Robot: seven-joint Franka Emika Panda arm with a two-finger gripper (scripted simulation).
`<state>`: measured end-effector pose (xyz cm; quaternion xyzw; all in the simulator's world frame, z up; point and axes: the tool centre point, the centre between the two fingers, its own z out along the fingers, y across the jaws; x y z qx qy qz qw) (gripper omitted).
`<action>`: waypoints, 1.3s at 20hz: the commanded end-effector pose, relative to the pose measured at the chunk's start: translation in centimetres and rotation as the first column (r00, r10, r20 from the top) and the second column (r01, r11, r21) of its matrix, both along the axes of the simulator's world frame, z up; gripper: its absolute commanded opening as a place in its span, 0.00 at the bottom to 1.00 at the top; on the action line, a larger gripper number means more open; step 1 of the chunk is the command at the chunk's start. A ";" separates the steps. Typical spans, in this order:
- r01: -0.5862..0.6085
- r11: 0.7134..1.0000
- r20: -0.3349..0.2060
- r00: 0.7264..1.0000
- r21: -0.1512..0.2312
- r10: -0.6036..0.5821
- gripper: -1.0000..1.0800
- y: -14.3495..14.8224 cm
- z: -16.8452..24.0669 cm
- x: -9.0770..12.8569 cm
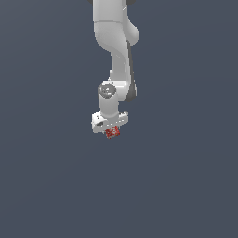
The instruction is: Pick up the object and move it to a goal position.
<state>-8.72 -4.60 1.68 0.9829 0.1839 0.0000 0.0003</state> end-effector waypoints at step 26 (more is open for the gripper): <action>-0.002 1.000 0.000 1.000 0.000 0.002 0.00 19.7 9.0 -2.5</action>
